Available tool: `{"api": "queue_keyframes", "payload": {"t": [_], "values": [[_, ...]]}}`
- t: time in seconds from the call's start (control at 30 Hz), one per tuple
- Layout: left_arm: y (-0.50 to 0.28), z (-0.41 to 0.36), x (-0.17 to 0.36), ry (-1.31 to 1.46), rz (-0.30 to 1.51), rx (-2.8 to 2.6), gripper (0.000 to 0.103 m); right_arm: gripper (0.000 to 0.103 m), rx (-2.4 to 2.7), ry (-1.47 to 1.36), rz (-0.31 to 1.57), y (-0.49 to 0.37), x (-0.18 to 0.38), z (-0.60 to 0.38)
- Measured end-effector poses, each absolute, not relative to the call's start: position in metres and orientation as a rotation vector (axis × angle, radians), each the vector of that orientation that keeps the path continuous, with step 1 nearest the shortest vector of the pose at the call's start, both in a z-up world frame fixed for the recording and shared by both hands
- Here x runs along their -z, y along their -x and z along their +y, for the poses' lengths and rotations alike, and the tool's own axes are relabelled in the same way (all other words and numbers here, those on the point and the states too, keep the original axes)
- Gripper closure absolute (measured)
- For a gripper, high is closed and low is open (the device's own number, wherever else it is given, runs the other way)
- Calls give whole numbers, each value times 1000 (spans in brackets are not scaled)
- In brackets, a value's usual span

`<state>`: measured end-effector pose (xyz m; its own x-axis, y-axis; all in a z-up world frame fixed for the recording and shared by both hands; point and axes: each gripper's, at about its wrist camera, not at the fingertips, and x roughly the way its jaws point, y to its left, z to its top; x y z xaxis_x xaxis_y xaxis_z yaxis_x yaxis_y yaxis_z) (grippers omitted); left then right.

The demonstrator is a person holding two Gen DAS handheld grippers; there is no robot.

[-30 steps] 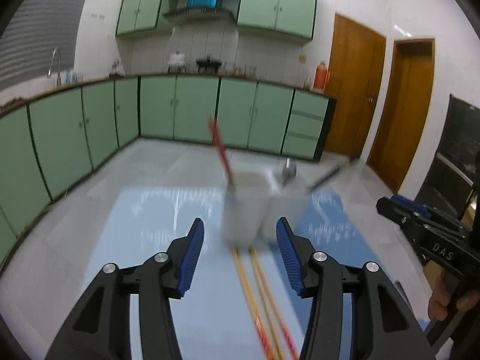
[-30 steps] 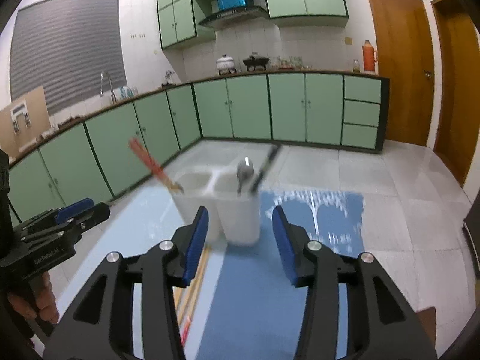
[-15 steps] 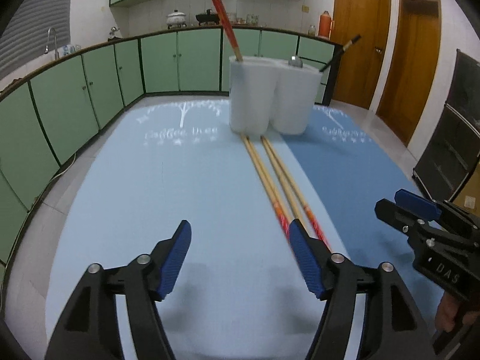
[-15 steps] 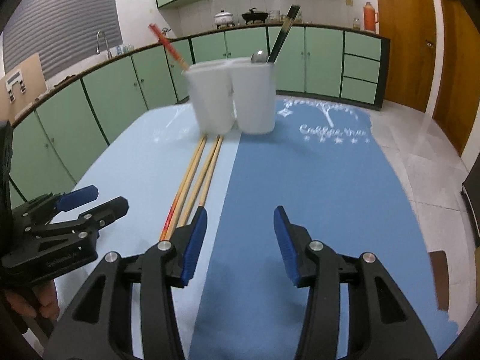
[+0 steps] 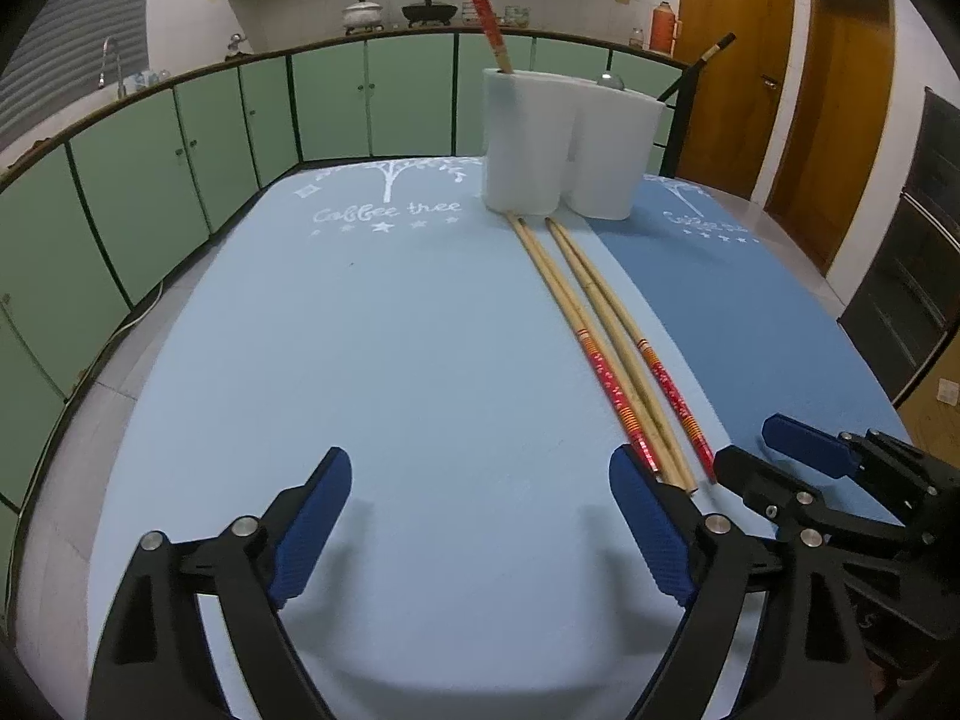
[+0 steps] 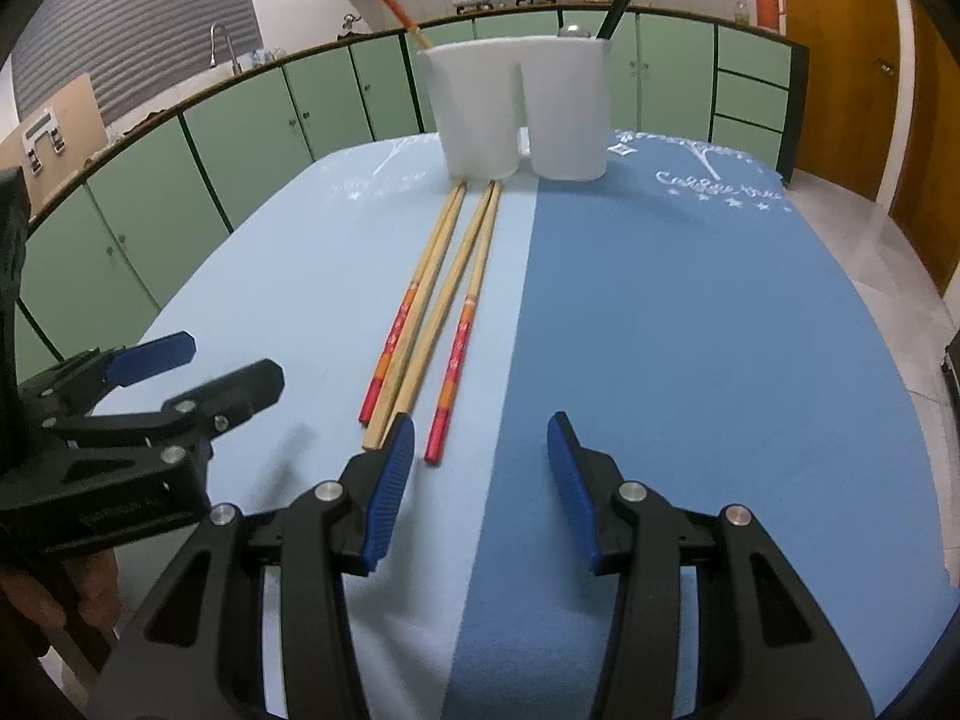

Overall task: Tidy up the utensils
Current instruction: 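Move the right tool back to the table and grasp a red-patterned chopstick, then grasp another red-patterned chopstick with the left tool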

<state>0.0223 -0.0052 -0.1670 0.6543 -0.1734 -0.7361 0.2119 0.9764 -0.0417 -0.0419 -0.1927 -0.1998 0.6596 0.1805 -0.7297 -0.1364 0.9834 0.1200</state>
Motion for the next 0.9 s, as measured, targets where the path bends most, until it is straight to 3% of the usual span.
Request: {"api": "queue_keyframes", "payload": {"t": [0.27,0.5,0.63,0.9], "values": [[-22,11,165,-27,822,174,9,62,-176,-22,829,40,203,-185],[-22,22,165,-11,819,156,8,79,-161,2,826,40,204,-180],[-23,20,166,-10,821,156,8,94,-156,26,823,40,205,-177],[-22,3,171,-19,839,187,8,98,-129,7,819,42,202,-189]]}}
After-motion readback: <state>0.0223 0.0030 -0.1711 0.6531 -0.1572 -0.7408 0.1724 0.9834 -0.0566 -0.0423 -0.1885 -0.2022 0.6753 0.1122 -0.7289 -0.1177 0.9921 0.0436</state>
